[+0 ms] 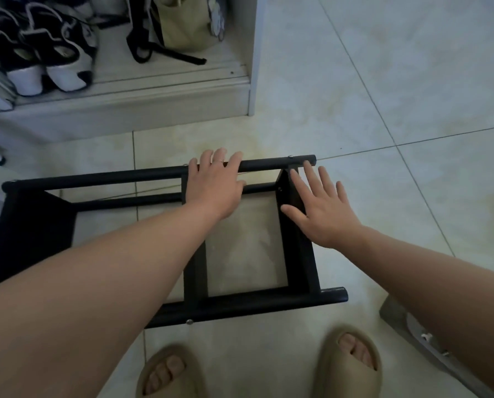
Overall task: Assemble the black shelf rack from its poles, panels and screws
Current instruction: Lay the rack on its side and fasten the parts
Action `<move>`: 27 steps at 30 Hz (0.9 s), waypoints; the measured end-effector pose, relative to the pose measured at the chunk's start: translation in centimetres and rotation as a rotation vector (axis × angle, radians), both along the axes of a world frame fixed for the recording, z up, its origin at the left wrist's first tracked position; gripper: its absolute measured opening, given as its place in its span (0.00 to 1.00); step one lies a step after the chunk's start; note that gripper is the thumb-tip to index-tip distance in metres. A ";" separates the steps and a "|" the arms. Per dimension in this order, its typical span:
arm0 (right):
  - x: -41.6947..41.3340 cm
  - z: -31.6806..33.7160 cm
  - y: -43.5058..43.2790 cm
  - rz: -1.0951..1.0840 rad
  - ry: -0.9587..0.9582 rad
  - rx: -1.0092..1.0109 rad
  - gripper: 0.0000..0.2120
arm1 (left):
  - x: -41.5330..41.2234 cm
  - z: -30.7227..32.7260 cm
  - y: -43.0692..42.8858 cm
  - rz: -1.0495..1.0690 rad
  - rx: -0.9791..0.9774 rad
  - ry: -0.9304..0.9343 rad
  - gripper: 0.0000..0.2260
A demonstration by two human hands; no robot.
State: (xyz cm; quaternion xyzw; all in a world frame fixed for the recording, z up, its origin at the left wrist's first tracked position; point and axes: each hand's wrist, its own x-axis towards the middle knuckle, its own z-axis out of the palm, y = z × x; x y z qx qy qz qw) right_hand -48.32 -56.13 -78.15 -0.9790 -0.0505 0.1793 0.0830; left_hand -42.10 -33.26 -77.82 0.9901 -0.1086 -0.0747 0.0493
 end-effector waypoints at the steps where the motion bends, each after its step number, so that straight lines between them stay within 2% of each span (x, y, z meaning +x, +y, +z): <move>1: -0.9 1.0 -0.9 0.011 0.006 -0.032 0.39 | -0.8 0.8 -0.2 -0.039 0.020 0.022 0.25; 7: -8.0 9.5 -6.9 0.017 -0.004 -0.174 0.39 | -5.0 7.5 -2.0 -0.263 0.077 0.073 0.30; 11: -13.7 15.2 -10.8 -0.059 -0.035 -0.227 0.38 | -8.3 12.2 -4.9 -0.300 0.026 0.060 0.34; 15: -19.9 18.5 -14.6 -0.113 -0.026 -0.241 0.37 | -12.9 15.1 -9.6 -0.399 0.058 0.098 0.36; 21: -27.7 18.6 -20.4 -0.228 0.042 -0.214 0.37 | -18.8 17.7 -19.6 -0.539 0.016 0.223 0.36; 25: -28.6 16.1 -23.6 -0.329 0.135 -0.196 0.37 | -22.1 17.1 -24.5 -0.632 -0.019 0.237 0.34; 27: -28.2 14.1 -24.6 -0.368 0.228 -0.175 0.36 | -23.0 15.4 -25.4 -0.707 0.023 0.264 0.34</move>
